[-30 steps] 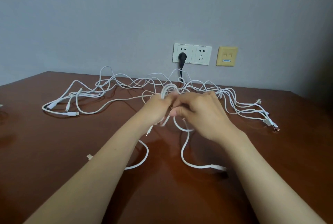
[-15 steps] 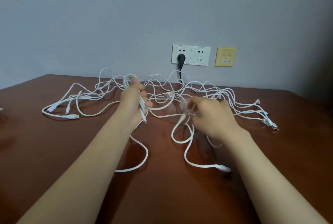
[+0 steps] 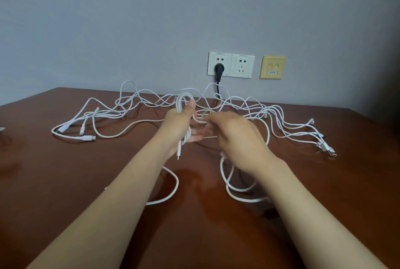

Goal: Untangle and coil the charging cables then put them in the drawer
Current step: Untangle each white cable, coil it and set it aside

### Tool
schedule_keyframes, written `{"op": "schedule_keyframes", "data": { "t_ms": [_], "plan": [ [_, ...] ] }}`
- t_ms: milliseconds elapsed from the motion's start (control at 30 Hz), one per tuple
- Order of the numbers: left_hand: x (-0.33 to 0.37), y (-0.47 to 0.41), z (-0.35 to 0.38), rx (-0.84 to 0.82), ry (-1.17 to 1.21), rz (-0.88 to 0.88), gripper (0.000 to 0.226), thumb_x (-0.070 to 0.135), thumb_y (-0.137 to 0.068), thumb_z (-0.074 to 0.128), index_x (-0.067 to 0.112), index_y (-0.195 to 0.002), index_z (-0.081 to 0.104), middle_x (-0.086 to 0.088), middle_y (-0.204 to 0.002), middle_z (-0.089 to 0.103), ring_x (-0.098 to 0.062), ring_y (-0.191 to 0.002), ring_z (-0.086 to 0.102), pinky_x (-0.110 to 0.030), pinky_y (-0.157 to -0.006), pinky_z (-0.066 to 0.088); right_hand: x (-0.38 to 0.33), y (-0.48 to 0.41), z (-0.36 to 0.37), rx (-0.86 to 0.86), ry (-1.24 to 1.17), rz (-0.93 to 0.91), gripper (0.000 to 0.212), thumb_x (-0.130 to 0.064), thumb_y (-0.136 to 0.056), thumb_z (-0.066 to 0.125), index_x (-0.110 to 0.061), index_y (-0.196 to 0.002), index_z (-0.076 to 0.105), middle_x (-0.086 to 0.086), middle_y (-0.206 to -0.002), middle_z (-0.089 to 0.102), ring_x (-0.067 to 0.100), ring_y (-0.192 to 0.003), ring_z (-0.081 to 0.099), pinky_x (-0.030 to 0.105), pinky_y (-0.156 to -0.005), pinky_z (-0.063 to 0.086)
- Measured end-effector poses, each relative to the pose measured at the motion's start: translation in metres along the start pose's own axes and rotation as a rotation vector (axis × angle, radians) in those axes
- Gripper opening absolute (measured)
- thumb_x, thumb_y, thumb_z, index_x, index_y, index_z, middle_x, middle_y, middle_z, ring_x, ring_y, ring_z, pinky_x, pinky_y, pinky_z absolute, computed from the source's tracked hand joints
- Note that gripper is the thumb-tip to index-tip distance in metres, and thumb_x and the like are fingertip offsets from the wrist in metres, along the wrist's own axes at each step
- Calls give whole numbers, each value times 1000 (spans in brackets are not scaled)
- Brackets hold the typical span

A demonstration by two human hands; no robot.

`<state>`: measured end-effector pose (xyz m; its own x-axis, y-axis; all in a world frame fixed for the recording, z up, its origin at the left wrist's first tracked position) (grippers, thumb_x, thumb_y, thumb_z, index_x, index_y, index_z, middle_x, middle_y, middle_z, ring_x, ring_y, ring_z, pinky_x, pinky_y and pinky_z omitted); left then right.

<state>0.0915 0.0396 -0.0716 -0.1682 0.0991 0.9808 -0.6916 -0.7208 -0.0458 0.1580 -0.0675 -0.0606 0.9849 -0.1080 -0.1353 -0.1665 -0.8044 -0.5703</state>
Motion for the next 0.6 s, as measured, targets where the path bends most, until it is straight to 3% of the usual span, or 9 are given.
{"op": "schedule_keyframes", "data": {
  "t_ms": [100,167,267,333,500,600],
  "plan": [
    [-1,3,0,-59,-221,-11,36,44,-94,44,12,-80,51,6,-41,50,-7,-29,43,-13,-32,33,-1,1,-11,114,-84,62,23,-23,-89,39,-15,-91,60,3,-88,63,27,-90,55,35,-69,38],
    [-2,4,1,-73,-290,2,36,44,-94,45,12,-76,48,6,-40,41,-6,-27,37,-11,-31,26,-1,1,-12,101,-179,172,21,-24,-86,37,-17,-85,56,-2,-78,58,25,-84,53,33,-66,37],
    [-4,7,9,-90,-420,62,38,40,-97,40,12,-72,49,6,-39,39,-7,-26,37,-12,-31,25,3,-1,-6,28,-253,329,13,-25,-90,39,-19,-93,51,0,-86,63,25,-87,55,32,-70,38],
    [-5,9,15,-92,-468,96,40,34,-100,36,12,-69,49,2,-43,40,-8,-27,38,-13,-32,26,3,-2,-2,14,-368,401,18,-36,-95,38,-19,-99,44,5,-92,66,28,-93,57,33,-76,39],
    [-4,12,24,-80,-751,204,36,16,-95,37,18,-61,47,5,-31,42,-7,-23,40,-14,-32,31,3,-3,0,-25,-559,486,34,-43,-97,38,-12,-107,43,2,-77,59,30,-86,60,35,-70,46],
    [-2,16,25,-98,-857,342,16,16,-92,38,21,-79,46,6,-47,48,-12,-30,46,-17,-36,36,5,-4,2,11,-512,507,39,-50,-95,33,-13,-103,43,13,-91,63,33,-95,59,37,-80,45]
  ]
}}
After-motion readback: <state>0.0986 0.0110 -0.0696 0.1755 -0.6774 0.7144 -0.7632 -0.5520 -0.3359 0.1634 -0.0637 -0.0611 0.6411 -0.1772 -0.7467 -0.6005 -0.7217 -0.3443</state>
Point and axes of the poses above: each hand's wrist, its own y-axis away from the middle knuckle, its own z-axis out of the palm, x = y × z, the point moved 2 cm from there along -y, towards the middle knuckle
